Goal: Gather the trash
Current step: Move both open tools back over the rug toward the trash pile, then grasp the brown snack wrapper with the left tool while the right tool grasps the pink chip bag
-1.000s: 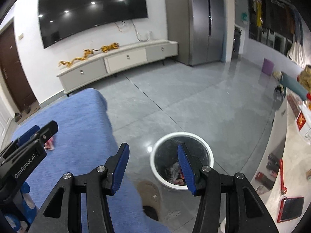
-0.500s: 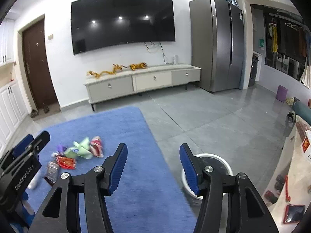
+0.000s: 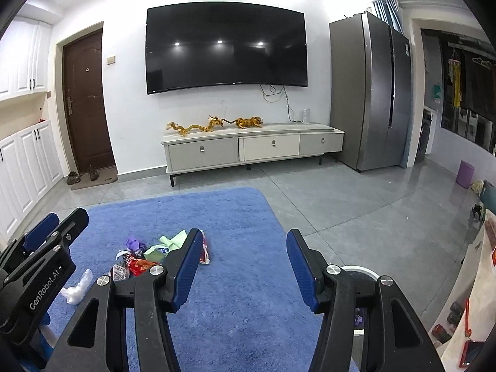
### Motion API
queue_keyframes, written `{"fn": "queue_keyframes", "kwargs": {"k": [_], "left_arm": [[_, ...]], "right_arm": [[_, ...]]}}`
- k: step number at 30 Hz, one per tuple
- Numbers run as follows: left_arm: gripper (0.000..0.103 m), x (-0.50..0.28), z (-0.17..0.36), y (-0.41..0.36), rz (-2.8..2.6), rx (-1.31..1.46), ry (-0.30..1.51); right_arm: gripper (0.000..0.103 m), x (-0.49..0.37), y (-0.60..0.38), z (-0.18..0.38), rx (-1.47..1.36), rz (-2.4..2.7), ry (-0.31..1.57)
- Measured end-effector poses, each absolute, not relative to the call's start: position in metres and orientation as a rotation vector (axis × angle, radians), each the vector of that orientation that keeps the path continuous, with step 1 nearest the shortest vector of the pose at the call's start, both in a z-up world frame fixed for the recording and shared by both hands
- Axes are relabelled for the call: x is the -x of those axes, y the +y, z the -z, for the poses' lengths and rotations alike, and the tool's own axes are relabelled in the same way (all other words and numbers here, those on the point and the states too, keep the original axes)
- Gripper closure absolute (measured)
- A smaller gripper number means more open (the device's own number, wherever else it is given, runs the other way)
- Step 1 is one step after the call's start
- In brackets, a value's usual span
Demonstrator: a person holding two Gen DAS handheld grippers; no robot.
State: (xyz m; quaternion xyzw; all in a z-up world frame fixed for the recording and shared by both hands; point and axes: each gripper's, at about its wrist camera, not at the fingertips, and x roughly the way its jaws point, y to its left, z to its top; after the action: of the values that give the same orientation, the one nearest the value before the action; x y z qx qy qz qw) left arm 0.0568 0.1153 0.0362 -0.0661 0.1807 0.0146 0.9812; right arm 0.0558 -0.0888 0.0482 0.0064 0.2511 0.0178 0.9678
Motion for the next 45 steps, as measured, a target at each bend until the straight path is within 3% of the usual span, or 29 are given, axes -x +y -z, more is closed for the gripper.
{"fn": "queue_keyframes", "kwargs": {"k": [15, 33, 45], "left_arm": [[0.050, -0.083, -0.015, 0.128, -0.014, 0.138, 0.421], [0.050, -0.120, 0.015, 0.230, -0.252, 0.081, 0.467], [0.050, -0.146, 0.052, 0.231, 0.013, 0.168, 0.641]], "right_arm": [[0.050, -0.083, -0.076, -0.024, -0.003, -0.066, 0.550], [0.050, -0.146, -0.069, 0.040, -0.047, -0.170, 0.675], [0.050, -0.199, -0.060, 0.069, -0.088, -0.261, 0.730]]}}
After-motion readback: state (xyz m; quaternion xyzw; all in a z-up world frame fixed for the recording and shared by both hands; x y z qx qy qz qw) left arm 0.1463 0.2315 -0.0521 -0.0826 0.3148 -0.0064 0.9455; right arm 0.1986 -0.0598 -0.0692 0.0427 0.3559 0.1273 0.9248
